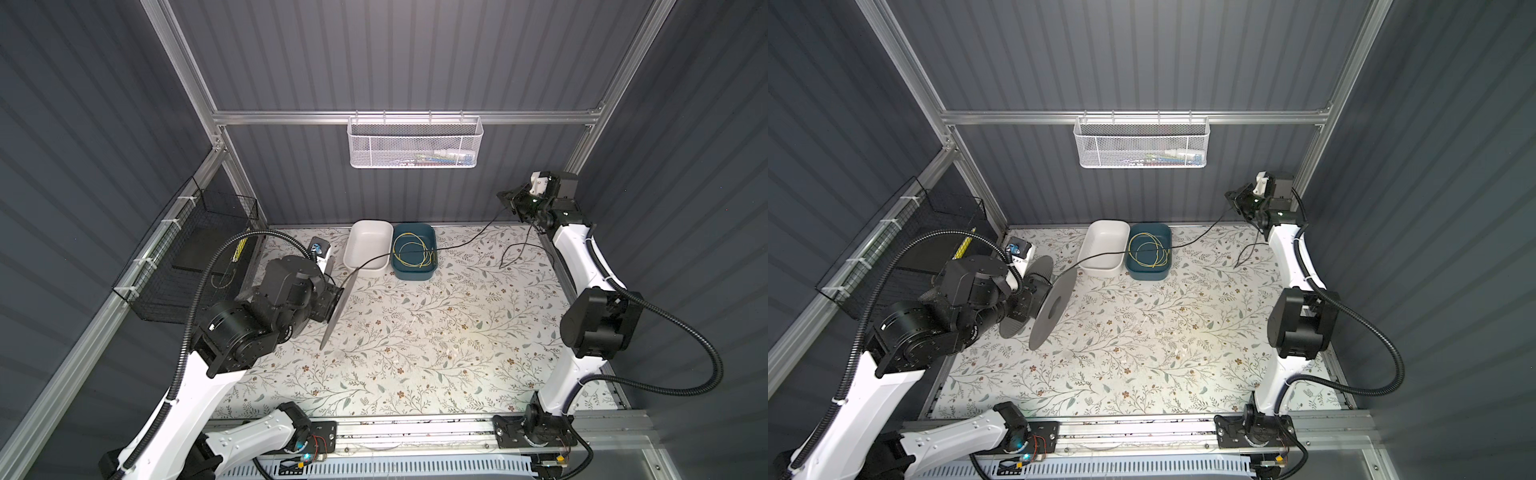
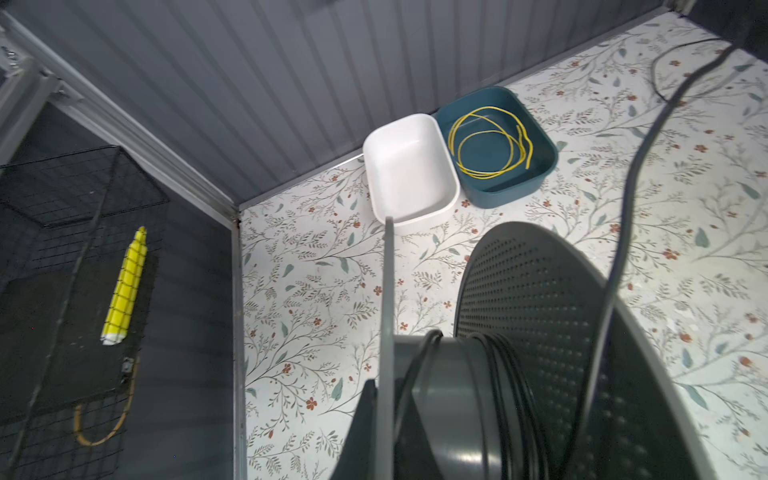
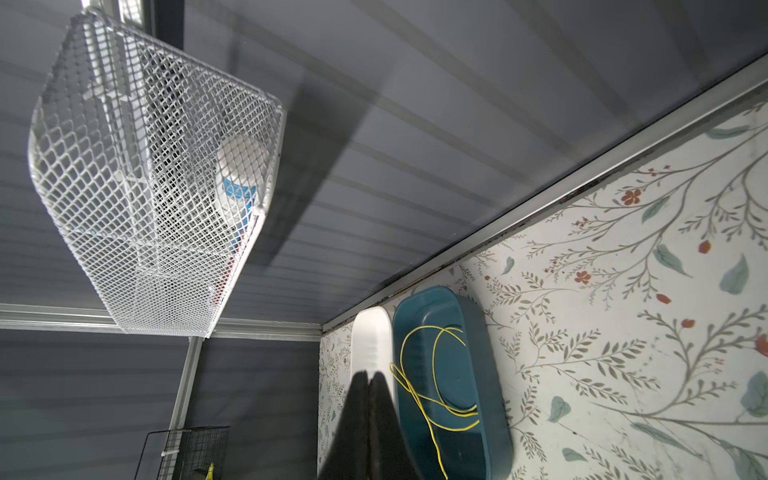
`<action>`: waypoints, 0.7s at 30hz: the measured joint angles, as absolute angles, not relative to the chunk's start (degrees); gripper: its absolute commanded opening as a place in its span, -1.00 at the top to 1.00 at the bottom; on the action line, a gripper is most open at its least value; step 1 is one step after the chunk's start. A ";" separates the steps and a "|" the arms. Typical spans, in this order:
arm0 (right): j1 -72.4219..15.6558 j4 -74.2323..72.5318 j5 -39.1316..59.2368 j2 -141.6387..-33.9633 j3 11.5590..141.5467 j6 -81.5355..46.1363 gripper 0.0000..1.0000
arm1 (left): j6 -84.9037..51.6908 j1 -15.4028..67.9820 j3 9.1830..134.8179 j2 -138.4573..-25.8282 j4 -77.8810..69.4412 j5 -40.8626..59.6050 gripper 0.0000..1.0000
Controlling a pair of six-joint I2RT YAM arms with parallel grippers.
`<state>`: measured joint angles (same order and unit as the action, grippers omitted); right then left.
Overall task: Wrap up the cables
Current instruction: 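Turn the spool with the left gripper while the right gripper returns toward it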
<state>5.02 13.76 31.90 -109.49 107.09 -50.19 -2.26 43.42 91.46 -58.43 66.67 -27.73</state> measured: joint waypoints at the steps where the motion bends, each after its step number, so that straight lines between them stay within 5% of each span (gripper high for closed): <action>1: 4.95 14.35 31.64 -110.13 108.31 -49.58 1.00 | -2.09 43.42 91.29 -58.22 66.46 -26.46 1.00; 7: 4.95 15.84 28.82 -111.50 107.31 -46.19 1.00 | -2.11 43.42 91.85 -55.31 65.32 -19.20 1.00; 21: -6.48 7.40 14.70 -94.41 65.95 -42.57 1.00 | -11.66 43.42 110.02 -62.37 53.36 -17.26 1.00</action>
